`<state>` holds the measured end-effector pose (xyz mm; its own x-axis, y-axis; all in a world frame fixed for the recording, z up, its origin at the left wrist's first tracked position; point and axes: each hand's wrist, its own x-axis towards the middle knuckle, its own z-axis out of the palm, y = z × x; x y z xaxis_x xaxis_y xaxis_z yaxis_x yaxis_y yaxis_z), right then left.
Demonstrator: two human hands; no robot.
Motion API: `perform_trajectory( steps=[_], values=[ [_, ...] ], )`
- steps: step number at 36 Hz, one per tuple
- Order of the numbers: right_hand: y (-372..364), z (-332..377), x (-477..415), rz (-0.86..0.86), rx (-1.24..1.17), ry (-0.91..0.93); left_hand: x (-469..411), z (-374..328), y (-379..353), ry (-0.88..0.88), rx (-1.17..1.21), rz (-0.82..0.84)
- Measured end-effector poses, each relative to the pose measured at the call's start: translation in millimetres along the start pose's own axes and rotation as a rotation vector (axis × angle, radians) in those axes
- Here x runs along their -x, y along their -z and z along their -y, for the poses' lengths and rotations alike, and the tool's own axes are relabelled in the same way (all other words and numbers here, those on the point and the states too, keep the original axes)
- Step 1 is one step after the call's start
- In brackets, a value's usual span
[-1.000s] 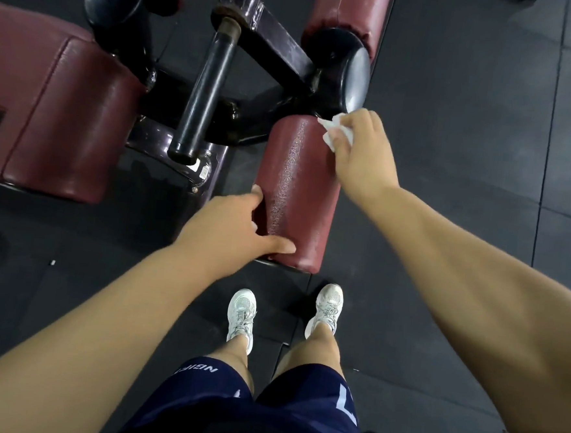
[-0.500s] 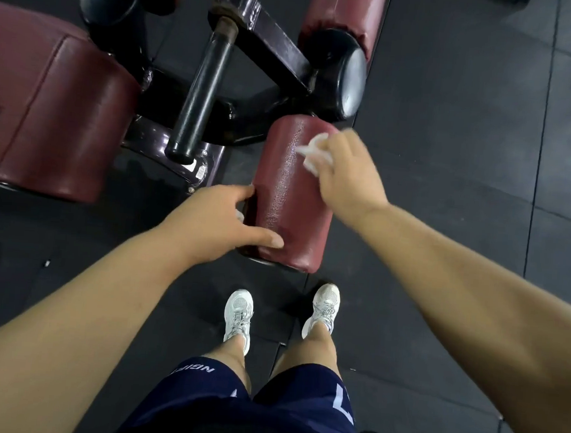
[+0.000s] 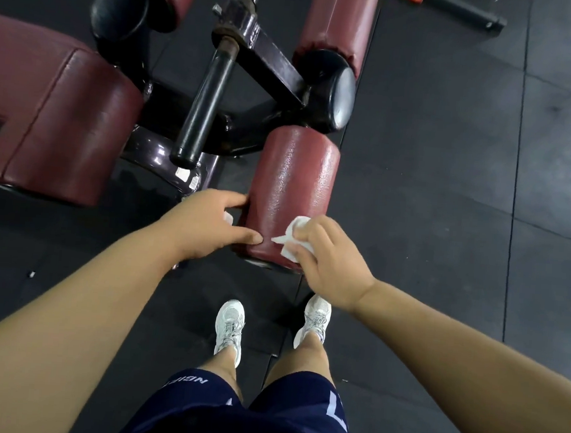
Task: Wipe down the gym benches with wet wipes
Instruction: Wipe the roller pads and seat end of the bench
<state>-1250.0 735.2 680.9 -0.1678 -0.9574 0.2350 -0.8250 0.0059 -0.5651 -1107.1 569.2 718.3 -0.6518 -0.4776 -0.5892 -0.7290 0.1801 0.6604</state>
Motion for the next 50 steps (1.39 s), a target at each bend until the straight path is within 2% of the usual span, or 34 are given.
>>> perform_trajectory(
  steps=[3,5,7,10,15,21,26,30,36,39,43,46,50],
  values=[
    [10.9,-9.6,-22.9,-0.055,0.09,0.037,10.3,-20.0,-9.7,0.017,-0.105,-0.099],
    [17.7,-19.6,-46.3,-0.083,-0.01,-0.199,12.0,-27.0,-19.2,0.02,-0.187,-0.136],
    [21.7,-33.9,-65.6,-0.106,-0.122,-0.443,11.7,-27.5,-23.5,0.028,-0.135,-0.172],
    [26.3,-49.4,-84.8,-0.125,-0.102,-0.575,8.3,-18.9,-18.8,0.047,0.021,-0.142],
    [20.7,-32.3,-80.6,-0.154,-0.133,-0.58,2.1,-4.0,-9.0,0.067,0.205,-0.019],
    [3.5,7.0,-19.9,-0.062,-0.106,-0.447,-3.3,10.2,-6.4,0.097,0.258,0.024],
    [9.6,22.4,13.4,0.081,-0.101,-0.378,9.7,0.8,-6.8,0.066,0.075,-0.055],
    [30.1,19.3,3.2,0.267,-0.035,-0.362,20.4,-13.1,-5.9,0.013,-0.196,-0.156],
    [72.0,6.0,-28.7,0.533,0.015,-0.413,27.0,-45.6,4.3,-0.059,-0.436,-0.11],
    [96.2,-6.3,-39.9,0.557,0.136,-0.392,27.8,-68.4,4.4,-0.09,-0.625,-0.115],
    [132.5,-26.7,-45.3,0.526,0.244,-0.367,24.4,-93.3,-6.1,-0.064,-0.714,-0.128],
    [159.1,-45.8,-42.2,0.543,0.317,-0.341,22.9,-111.9,-21.2,-0.022,-0.708,-0.145],
    [193.1,-73.6,-36.0,0.574,0.372,-0.313,18.8,-137.1,-43.8,0.009,-0.578,-0.15]
  ],
)
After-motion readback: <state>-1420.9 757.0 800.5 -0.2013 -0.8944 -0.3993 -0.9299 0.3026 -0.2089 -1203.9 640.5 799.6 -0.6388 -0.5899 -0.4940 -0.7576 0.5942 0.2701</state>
